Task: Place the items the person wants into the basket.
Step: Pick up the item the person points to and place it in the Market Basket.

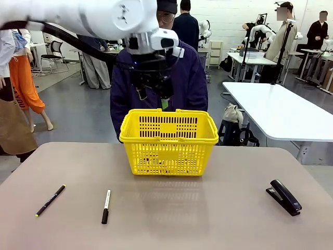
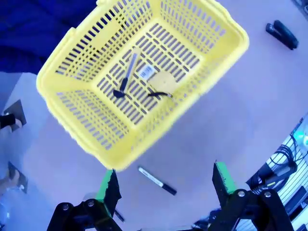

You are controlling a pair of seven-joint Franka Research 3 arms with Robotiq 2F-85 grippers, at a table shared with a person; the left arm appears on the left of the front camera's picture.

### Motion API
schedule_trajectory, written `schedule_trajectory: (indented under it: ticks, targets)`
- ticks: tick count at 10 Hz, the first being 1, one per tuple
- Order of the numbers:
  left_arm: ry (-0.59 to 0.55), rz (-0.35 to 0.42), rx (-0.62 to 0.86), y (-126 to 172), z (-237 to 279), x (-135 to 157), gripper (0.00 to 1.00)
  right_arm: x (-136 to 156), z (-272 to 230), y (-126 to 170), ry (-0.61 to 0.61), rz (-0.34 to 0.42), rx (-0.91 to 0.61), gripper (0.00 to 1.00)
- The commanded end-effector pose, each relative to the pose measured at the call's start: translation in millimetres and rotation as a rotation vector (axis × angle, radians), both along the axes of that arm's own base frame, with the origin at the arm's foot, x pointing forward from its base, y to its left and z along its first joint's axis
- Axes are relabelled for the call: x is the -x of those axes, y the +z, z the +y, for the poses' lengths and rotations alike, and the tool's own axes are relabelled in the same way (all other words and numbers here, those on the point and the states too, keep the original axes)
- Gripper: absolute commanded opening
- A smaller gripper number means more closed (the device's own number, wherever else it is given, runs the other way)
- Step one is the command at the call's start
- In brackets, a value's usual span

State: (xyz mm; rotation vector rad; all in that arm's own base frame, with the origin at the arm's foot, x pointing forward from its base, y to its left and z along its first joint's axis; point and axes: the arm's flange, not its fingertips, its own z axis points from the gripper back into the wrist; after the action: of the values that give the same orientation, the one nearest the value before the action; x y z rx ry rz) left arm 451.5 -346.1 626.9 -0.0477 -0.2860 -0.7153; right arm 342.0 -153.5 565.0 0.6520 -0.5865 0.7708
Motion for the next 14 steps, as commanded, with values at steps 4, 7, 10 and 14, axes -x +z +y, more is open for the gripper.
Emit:
schedule_trajectory:
  ticks: [4, 7, 10, 14]
  targets:
    - [0.071, 0.023, -0.038, -26, 45, 68, 1.0, -1, 0, 1, 0.0, -0.002, -0.013, 1.0]
    - [0.096, 0.053, -0.057, -35, 55, 70, 1.0, -1, 0, 1, 0.0, -0.002, -0.013, 1.0]
    - [0.066, 0.04, -0.077, -34, 47, 67, 1.0, -1, 0, 1, 0.0, -0.002, -0.013, 1.0]
    - [0.066, 0.04, -0.077, -34, 47, 67, 1.0, -1, 0, 1, 0.0, -0.002, -0.013, 1.0]
